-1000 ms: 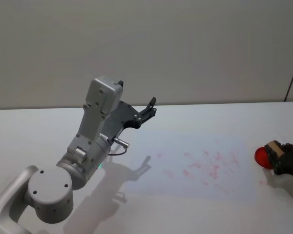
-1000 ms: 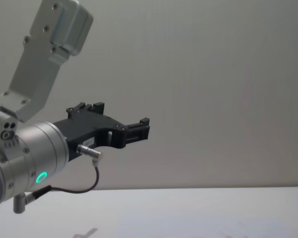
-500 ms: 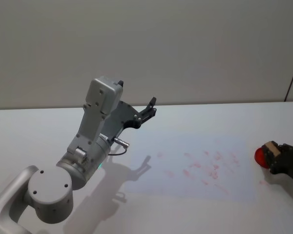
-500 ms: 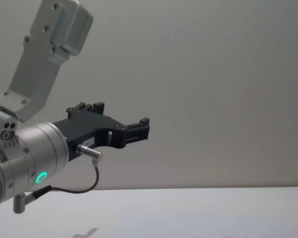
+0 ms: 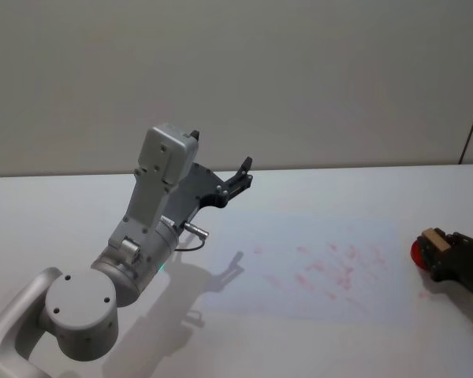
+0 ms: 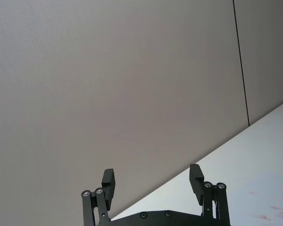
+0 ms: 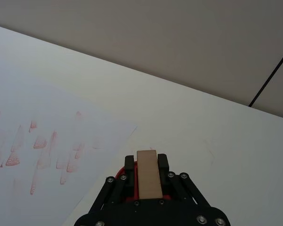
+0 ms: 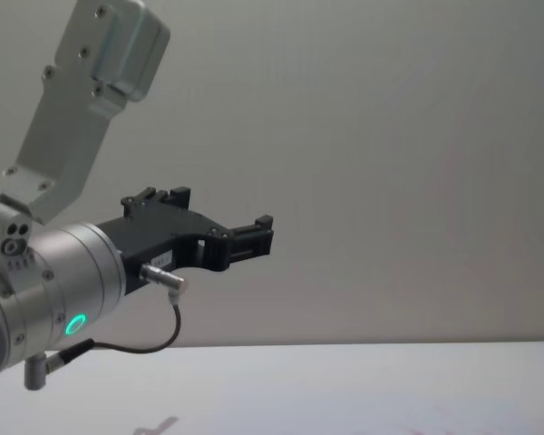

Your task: Use the one hand to pick up the stamp and affix it onto the A4 paper.

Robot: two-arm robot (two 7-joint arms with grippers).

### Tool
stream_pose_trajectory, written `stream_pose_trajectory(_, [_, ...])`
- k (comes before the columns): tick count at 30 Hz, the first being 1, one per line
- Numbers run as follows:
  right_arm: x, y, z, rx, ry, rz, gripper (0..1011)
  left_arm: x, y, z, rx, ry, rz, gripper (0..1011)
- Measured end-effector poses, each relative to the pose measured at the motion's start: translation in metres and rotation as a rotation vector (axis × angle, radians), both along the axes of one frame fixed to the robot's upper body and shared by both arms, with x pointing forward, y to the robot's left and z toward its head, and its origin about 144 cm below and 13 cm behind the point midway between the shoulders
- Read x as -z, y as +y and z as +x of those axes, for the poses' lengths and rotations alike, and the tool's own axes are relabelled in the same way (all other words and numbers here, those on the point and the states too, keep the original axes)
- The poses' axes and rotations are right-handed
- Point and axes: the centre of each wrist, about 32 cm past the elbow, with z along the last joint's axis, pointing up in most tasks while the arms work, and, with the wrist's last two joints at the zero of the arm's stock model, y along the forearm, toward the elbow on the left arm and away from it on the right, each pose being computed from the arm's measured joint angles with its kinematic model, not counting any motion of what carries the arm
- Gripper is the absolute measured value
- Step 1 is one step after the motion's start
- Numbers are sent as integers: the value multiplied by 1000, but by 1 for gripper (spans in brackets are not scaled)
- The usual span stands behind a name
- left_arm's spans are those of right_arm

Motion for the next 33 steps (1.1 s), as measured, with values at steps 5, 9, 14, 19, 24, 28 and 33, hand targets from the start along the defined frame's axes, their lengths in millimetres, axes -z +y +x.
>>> stream_pose_trajectory(5, [1, 1, 1, -1, 1, -2, 392, 0, 0, 0, 0, 0, 0, 1001])
stream_pose_trajectory(9, [1, 1, 2, -1, -3, -1, 538, 0, 0, 0, 0, 0, 0, 1001])
stream_pose_trajectory(14, [-1, 2, 3, -2, -12, 5, 704, 0, 0, 0, 0, 0, 0, 1001])
stream_pose_trajectory(19, [-4, 3, 5, -2, -25, 16, 843, 0, 0, 0, 0, 0, 0, 1001])
stream_pose_trajectory(24, [-7, 3, 7, 6, -41, 25, 979, 0, 0, 0, 0, 0, 0, 1001])
stream_pose_trajectory(28, [-9, 3, 7, 12, -50, 30, 1001, 0, 0, 0, 0, 0, 0, 1001])
stream_pose_trajectory(33, [-11, 3, 7, 17, -57, 34, 1001, 0, 0, 0, 0, 0, 0, 1001])
